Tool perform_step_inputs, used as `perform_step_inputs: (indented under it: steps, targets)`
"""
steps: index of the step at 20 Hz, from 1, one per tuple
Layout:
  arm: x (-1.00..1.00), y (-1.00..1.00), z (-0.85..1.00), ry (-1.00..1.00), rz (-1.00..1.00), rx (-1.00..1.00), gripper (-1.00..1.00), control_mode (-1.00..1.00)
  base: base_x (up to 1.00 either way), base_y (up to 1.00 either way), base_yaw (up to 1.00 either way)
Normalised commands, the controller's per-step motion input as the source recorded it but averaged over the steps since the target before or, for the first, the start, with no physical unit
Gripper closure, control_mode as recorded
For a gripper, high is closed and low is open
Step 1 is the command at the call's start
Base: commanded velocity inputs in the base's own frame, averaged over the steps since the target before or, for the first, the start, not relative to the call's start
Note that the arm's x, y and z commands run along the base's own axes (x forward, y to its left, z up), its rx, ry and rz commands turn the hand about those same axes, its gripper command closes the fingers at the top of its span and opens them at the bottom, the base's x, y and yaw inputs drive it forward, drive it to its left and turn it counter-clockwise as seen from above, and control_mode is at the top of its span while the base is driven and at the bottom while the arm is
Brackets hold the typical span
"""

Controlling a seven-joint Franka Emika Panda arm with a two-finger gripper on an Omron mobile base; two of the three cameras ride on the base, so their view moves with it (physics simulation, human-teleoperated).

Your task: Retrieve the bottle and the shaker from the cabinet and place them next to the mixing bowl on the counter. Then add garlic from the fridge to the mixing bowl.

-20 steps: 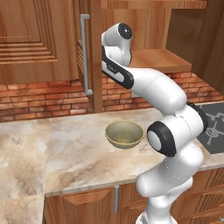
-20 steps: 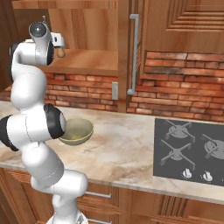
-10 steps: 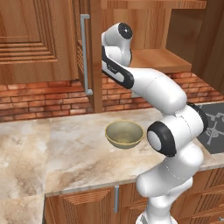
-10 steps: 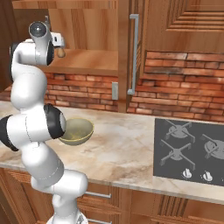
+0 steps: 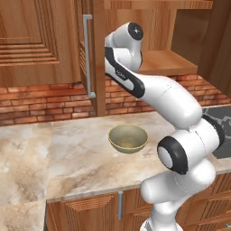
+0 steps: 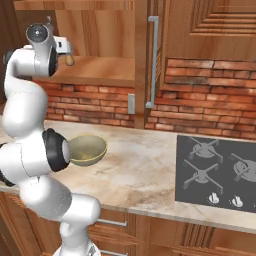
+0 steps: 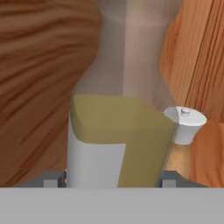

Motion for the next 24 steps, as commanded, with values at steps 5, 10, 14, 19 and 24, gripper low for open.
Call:
perform_step_inputs:
  steps: [5, 10, 14, 19, 24]
  targets:
    - [-0.64, -0.47, 0.00, -0.12, 0.00, 0.02, 1.00, -1.00, 0.00, 0.00, 0.00]
    - [-0.73, -0.50, 0.01, -0.11, 0.00, 0.03, 1.00, -1.00, 0.00, 0.00, 0.00]
    - [-0.85, -0.45, 0.10, -0.01, 0.00, 0.02, 1.00, -1.00, 0.00, 0.00, 0.00]
    - [-0.78, -0.35, 0.10, 0.00, 0.00, 0.00, 1.00, -1.00, 0.00, 0.00, 0.00]
    - [-0.74, -0.49, -0.01, 0.00, 0.00, 0.00, 1.00, -1.00, 0.00, 0.00, 0.00]
